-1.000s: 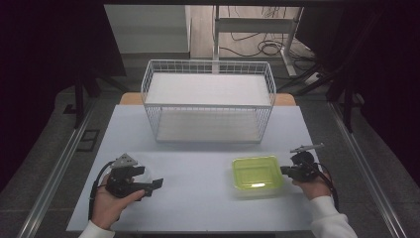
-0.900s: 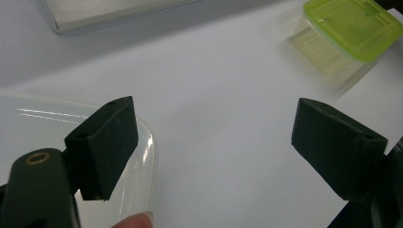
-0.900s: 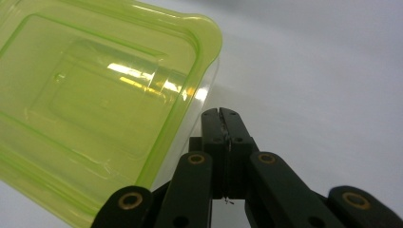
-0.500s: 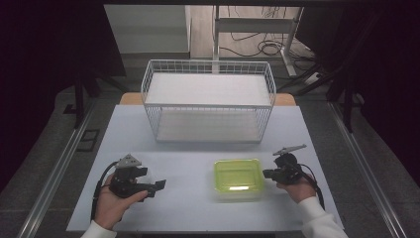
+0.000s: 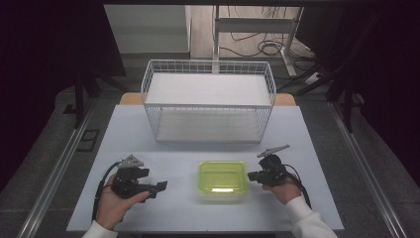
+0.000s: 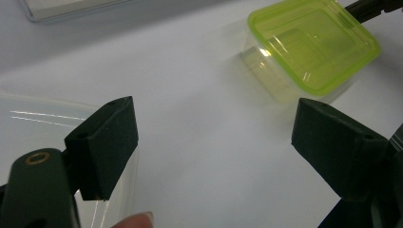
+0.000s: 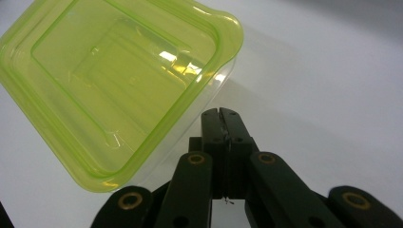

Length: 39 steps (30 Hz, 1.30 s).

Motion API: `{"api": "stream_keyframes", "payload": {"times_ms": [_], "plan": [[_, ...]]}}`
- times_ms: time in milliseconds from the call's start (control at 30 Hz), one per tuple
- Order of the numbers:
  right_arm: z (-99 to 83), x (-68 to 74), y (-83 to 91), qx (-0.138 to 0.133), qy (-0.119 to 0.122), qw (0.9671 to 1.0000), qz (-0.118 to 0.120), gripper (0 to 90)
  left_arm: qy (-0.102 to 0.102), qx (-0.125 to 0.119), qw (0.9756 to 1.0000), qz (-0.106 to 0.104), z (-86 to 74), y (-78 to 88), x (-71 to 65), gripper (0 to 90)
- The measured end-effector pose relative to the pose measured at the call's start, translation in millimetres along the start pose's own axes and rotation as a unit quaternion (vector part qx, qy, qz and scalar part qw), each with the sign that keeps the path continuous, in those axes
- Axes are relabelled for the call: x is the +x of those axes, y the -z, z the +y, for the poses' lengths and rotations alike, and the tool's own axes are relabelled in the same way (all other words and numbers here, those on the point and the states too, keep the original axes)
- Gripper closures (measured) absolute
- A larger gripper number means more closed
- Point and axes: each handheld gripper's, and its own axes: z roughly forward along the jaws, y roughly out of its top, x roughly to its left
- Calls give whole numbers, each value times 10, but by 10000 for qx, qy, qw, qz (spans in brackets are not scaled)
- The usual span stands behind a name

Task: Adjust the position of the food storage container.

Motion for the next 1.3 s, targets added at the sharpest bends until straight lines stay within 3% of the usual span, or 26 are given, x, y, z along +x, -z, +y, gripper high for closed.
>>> {"api": "stream_keyframes", "payload": {"times_ms": [400,567,633,700,800,967,1033,1167,1300], "plan": [[157,211,-231,88,265,9996,109,890,-141,49,9999,-66,30,-44,-77,156],[159,213,-230,26,230,9996,137,890,-67,10,10000,-66,31,-31,-75,158],[148,190,-174,-78,223,9997,40,879,18,-6,9999,-102,28,-32,-71,156],[117,162,-99,-269,147,9995,-18,803,58,-12,9999,-153,26,-32,-72,153],[46,116,24,-660,-8,9978,-83,577,26,-48,9998,-202,22,-33,-84,147],[-71,104,201,-1237,-173,9922,58,356,-33,-71,9998,-204,16,-33,-92,140],[-122,125,239,-1383,-245,9899,203,314,-27,-57,9998,-189,14,-38,-89,140],[-180,147,241,-1410,-360,9883,461,283,33,-19,9999,-100,1,-60,-80,145],[-193,145,213,-1365,-314,9889,498,272,78,-233,9997,54,0,-13,-92,146]]}}
